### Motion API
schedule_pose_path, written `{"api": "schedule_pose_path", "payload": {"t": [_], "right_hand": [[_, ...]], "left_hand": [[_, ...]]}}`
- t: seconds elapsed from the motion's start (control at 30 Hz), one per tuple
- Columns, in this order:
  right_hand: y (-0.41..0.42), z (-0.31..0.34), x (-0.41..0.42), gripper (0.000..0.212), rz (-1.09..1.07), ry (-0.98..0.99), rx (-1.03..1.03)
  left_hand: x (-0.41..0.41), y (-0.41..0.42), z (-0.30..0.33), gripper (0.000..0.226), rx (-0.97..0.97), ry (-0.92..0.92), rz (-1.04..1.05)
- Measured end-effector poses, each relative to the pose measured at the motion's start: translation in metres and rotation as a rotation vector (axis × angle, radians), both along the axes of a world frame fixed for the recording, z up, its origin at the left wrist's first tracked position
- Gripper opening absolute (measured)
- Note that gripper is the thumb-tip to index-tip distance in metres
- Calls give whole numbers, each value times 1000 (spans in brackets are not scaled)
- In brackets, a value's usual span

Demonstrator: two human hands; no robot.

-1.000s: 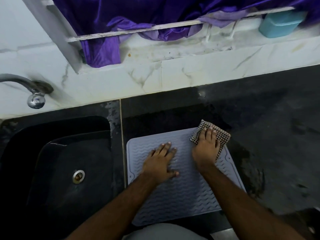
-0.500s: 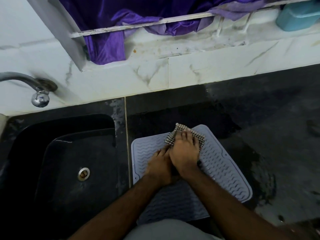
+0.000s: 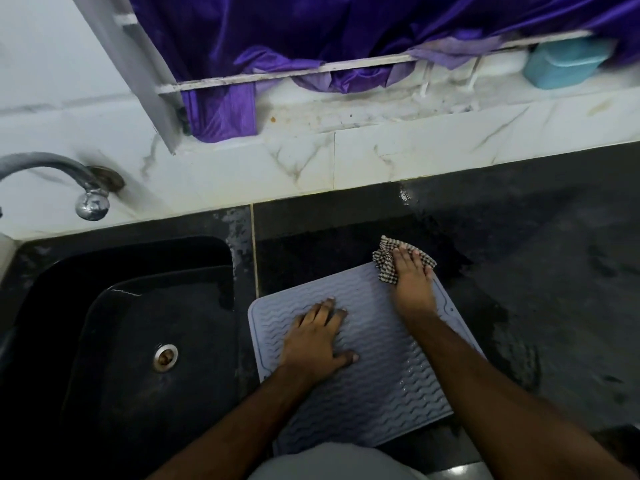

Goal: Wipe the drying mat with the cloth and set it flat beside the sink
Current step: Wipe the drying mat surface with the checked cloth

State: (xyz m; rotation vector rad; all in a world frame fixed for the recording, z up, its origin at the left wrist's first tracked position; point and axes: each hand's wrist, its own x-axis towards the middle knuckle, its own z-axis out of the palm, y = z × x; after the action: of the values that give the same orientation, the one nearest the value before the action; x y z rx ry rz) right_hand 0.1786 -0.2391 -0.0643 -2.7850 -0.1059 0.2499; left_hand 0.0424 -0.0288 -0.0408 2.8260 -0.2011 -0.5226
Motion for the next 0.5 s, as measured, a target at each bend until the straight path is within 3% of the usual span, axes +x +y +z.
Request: {"api": "schedule_pose_path", "payload": {"t": [0.13, 0.23, 0.37, 0.5], "right_hand": [[4, 10, -4, 69, -9, -24, 0], [16, 27, -27, 59, -34, -194, 180], [11, 51, -60, 42, -521, -270, 630], [-12, 66, -41, 29, -735, -163, 846]], "left_hand": [[3, -1, 2, 89, 22, -10, -21], [4, -2, 2, 88, 39, -45, -38], [15, -10, 3, 79, -16, -110, 0], [49, -27, 9, 66, -88, -179, 75]]}}
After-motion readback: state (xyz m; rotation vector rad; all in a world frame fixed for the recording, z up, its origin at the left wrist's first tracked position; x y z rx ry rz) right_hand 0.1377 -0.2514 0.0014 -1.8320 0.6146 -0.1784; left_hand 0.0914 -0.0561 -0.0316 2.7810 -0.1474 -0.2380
